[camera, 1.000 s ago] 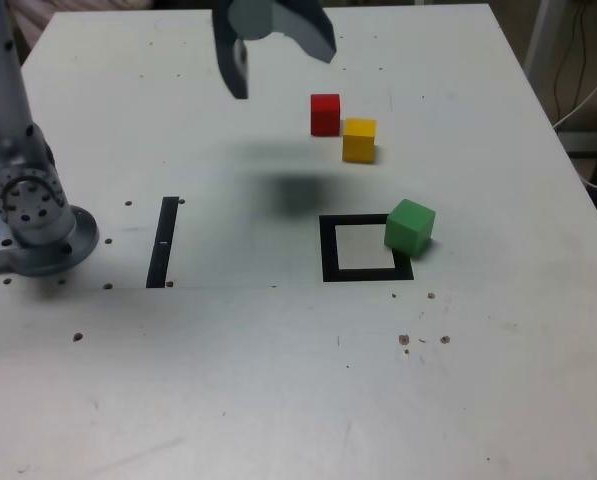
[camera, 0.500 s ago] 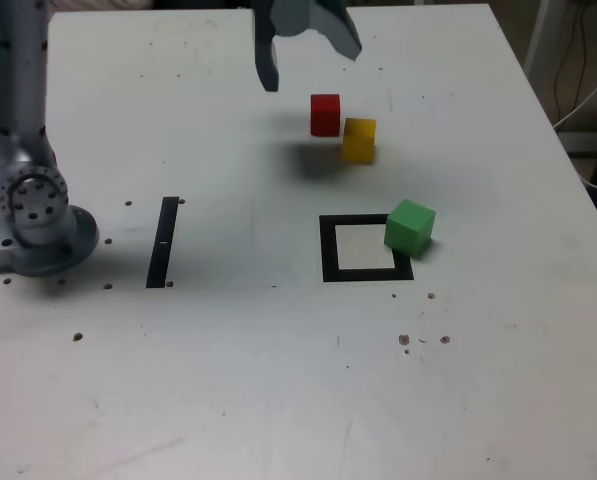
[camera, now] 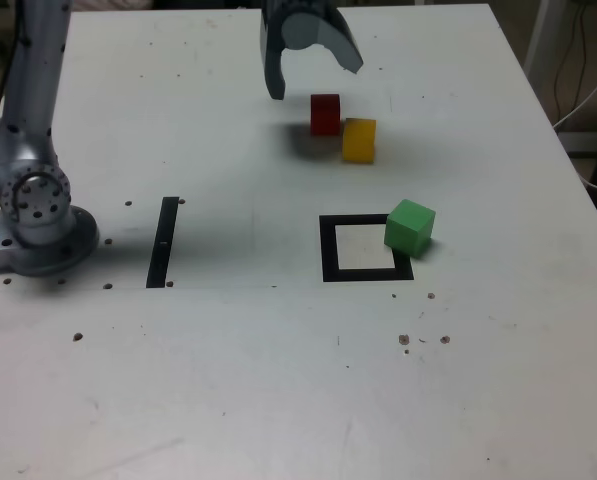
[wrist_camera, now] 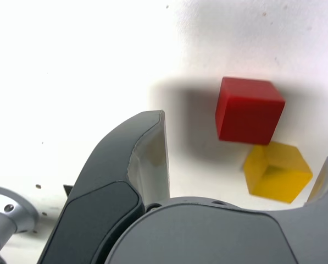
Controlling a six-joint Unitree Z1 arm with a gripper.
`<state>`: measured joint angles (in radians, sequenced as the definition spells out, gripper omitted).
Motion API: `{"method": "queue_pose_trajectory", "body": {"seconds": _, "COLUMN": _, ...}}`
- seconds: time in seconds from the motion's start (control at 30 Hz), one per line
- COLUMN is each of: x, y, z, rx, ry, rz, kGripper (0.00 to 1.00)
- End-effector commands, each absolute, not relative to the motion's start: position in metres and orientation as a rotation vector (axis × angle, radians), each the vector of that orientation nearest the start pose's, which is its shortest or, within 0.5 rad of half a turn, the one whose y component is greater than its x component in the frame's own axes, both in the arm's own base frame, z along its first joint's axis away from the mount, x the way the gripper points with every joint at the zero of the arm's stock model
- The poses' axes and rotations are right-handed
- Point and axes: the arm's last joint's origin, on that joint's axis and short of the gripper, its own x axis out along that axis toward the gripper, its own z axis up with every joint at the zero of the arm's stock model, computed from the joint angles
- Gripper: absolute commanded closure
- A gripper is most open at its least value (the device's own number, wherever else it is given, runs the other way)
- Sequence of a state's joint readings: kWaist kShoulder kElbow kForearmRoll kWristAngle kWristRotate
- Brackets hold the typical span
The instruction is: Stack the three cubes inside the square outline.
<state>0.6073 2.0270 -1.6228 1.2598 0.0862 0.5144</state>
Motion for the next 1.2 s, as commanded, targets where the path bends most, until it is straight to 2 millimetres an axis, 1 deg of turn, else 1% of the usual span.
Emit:
{"method": "queue_pose_trajectory", "body": {"seconds": 0.0, "x": 0.297, "y": 0.216, "z": 0.262, "rx": -0.053, "ry": 1.7, "rz": 0.089, "kGripper": 0.01}}
{"method": "queue_pose_trajectory", "body": {"seconds": 0.23, "x": 0.296, "y": 0.218, "z": 0.253, "rx": -0.04, "ry": 1.699, "rz": 0.085, "kGripper": 0.01}}
{"method": "queue_pose_trajectory", "body": {"seconds": 0.5, "x": 0.299, "y": 0.219, "z": 0.242, "rx": -0.027, "ry": 1.711, "rz": 0.085, "kGripper": 0.02}}
{"method": "queue_pose_trajectory", "body": {"seconds": 0.7, "x": 0.305, "y": 0.22, "z": 0.231, "rx": -0.027, "ry": 1.71, "rz": 0.078, "kGripper": 0.08}}
{"method": "queue_pose_trajectory", "body": {"seconds": 1.17, "x": 0.315, "y": 0.218, "z": 0.217, "rx": -0.028, "ry": 1.729, "rz": 0.073, "kGripper": 0.21}}
